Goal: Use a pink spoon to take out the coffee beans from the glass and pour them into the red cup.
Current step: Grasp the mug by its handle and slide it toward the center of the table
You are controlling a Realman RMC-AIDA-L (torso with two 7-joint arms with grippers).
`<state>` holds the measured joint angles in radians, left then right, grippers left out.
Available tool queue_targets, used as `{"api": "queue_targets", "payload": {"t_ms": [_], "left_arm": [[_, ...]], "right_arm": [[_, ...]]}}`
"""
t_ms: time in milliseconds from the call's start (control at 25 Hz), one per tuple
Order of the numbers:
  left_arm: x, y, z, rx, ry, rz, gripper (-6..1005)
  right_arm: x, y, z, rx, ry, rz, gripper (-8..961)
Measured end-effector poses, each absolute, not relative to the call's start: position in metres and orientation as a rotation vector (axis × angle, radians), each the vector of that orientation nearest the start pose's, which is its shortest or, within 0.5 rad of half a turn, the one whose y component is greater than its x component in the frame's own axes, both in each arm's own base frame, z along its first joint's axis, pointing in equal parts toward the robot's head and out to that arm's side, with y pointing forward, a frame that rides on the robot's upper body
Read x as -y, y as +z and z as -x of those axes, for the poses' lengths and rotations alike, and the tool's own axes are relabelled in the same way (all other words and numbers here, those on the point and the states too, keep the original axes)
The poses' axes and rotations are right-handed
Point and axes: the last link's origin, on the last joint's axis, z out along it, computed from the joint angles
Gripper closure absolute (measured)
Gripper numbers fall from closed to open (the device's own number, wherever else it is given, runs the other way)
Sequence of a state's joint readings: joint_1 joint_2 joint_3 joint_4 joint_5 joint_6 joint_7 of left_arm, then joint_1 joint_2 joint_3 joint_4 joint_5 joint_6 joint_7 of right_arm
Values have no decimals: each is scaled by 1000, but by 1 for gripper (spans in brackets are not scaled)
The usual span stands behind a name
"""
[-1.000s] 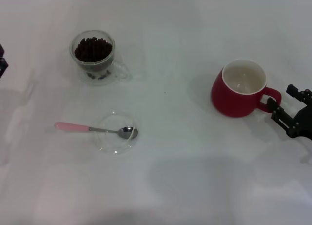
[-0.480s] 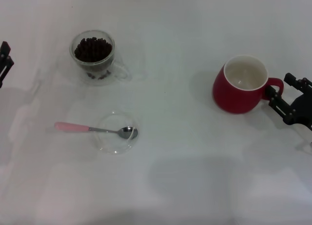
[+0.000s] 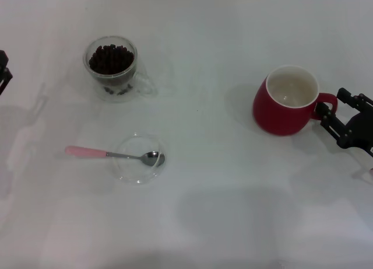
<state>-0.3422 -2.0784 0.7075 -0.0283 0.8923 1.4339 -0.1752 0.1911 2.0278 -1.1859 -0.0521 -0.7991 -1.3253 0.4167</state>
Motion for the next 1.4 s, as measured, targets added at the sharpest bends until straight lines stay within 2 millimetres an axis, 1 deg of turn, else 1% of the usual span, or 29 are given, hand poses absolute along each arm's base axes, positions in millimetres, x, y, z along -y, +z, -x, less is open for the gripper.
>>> {"api": "queue_targets", "payload": {"t_ms": [120,320,440,920,1400], "left_arm": [[-272,-3,351,396,-686,1672,123],[-274,-1,351,381,-685,1671,123],[-274,0,352,378,-681,1668,123],[-277,8,355,356,-658,1654,122],[-277,10,356,353,-655,1650,123]], "right_arm": [[-218,-24,-387,-635,607,1977,400],[-220,-24,-387,-644,613,1971,475],[-223,-24,-385,-635,618,1979,601],[-230,-36,-371,-601,652,2100,620],[-226,-49,-359,-563,675,2233,620]]}}
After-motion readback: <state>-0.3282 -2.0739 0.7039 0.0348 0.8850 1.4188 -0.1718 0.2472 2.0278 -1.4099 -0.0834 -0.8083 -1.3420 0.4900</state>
